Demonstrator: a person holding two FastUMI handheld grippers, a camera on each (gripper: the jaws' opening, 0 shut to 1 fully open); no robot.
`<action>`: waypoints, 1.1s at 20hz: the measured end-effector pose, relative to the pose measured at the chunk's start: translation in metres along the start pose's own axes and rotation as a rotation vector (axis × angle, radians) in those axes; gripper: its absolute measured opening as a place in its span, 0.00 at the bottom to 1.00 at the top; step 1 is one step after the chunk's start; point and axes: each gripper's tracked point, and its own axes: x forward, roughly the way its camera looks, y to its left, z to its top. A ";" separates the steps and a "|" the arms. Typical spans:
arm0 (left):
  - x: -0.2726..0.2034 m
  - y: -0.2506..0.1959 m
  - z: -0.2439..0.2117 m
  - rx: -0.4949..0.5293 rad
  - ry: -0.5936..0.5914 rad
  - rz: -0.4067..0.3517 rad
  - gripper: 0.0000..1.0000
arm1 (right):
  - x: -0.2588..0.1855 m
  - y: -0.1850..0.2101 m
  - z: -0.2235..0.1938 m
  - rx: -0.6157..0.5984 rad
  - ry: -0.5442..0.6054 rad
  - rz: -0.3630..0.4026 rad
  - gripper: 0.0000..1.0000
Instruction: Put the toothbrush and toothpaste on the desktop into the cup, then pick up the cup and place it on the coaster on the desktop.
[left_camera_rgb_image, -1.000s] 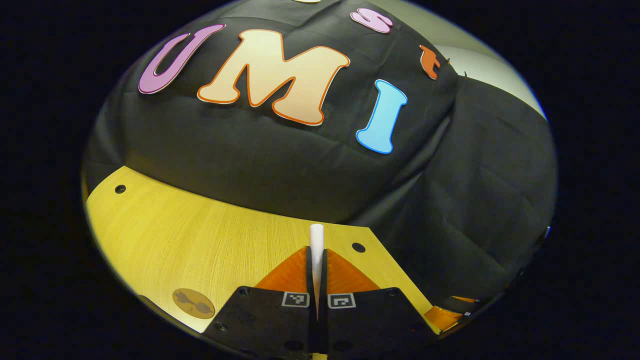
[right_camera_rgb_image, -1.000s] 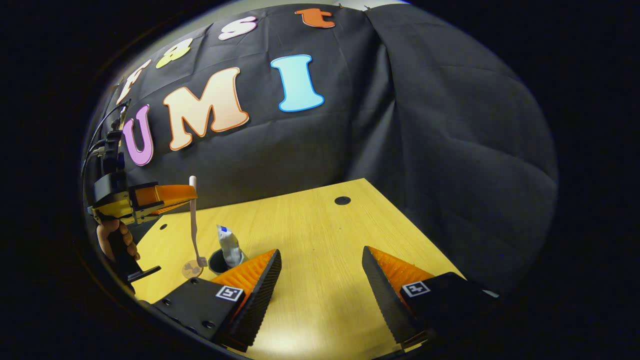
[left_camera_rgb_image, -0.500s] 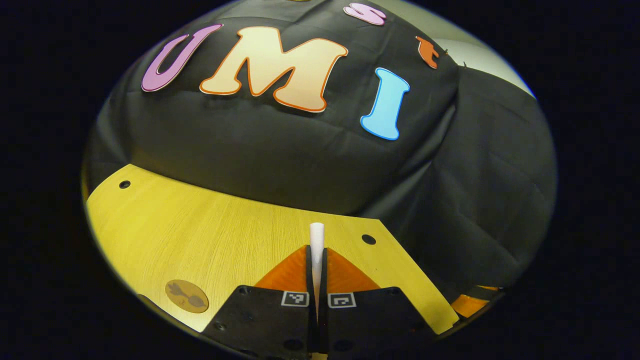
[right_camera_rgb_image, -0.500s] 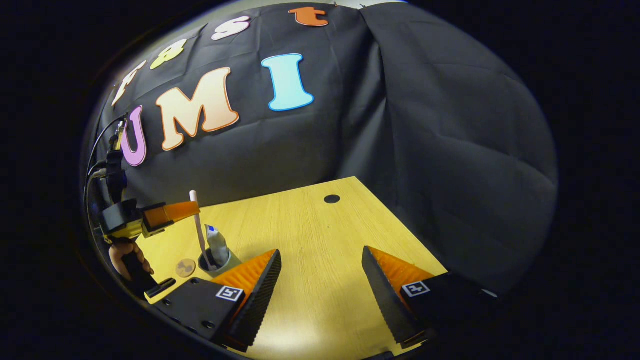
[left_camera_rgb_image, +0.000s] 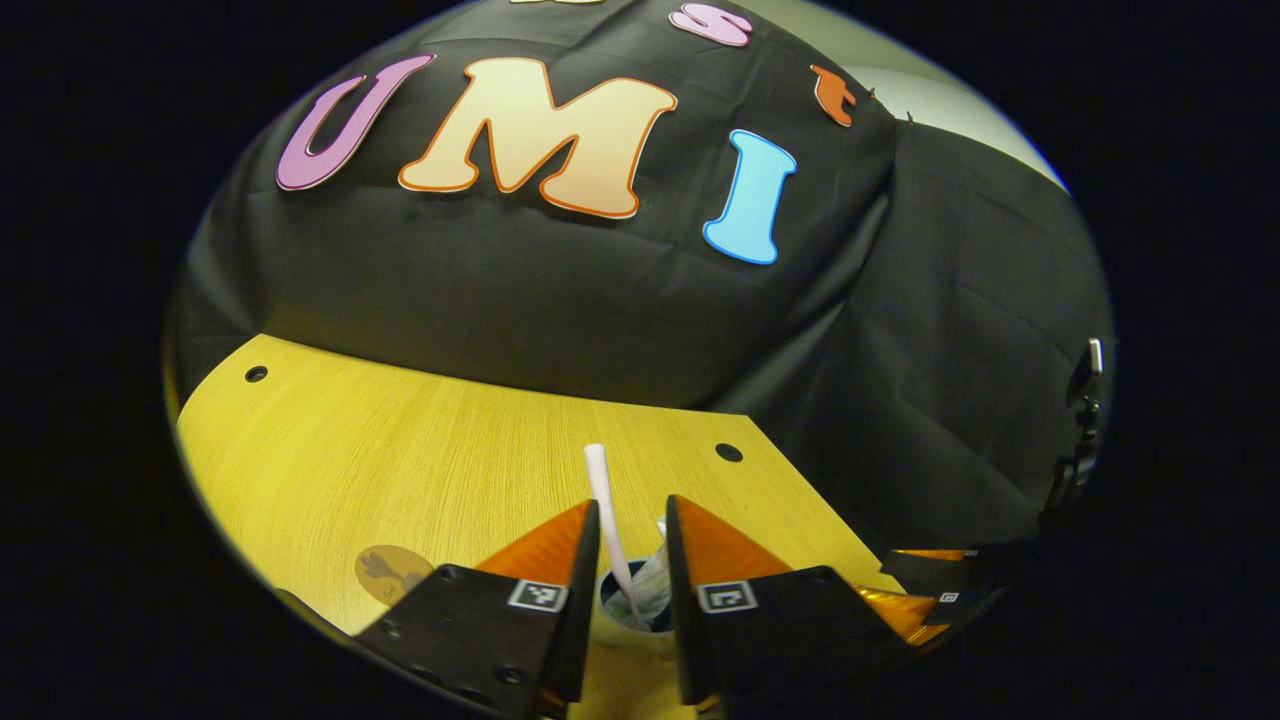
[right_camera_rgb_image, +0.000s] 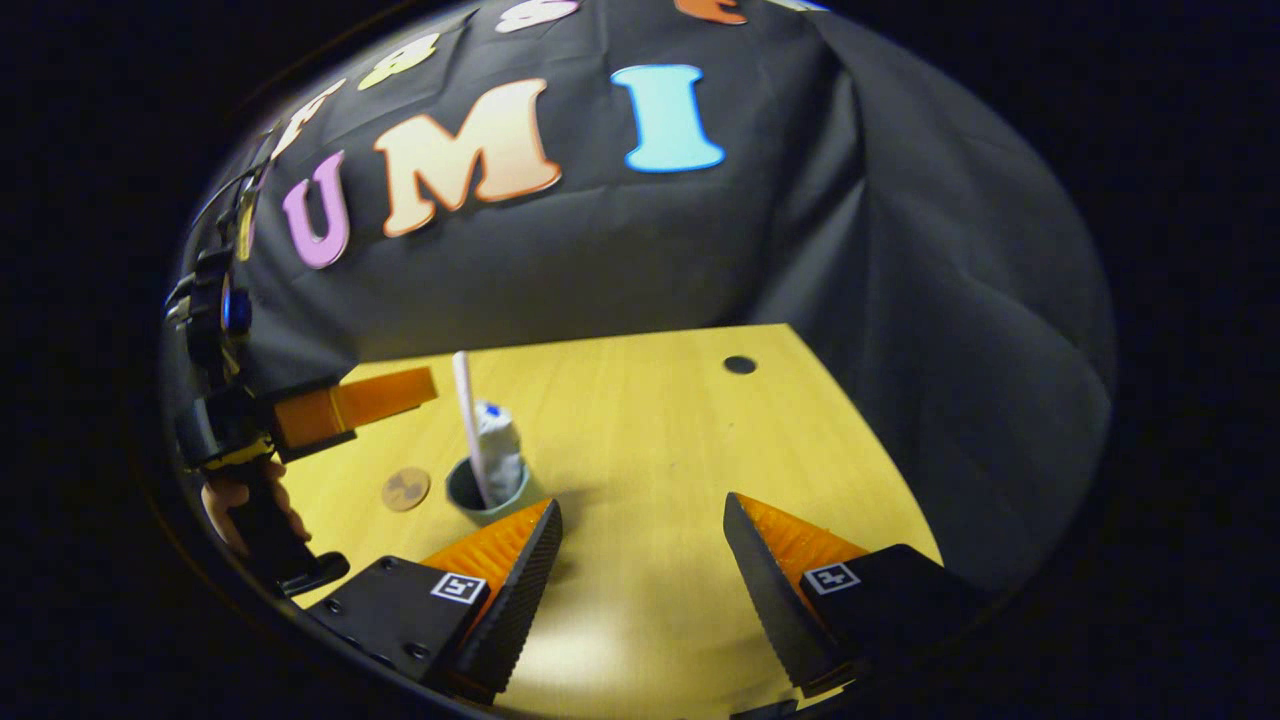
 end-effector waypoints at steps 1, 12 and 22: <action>-0.005 0.006 0.000 0.007 0.002 0.012 0.51 | 0.001 0.008 -0.004 -0.018 0.023 0.022 0.99; -0.091 0.114 0.015 0.025 -0.043 0.224 0.81 | 0.041 0.071 -0.048 -0.105 0.399 0.168 0.99; -0.170 0.211 -0.005 -0.071 -0.032 0.443 0.81 | 0.086 0.089 -0.089 -0.255 0.621 0.139 0.99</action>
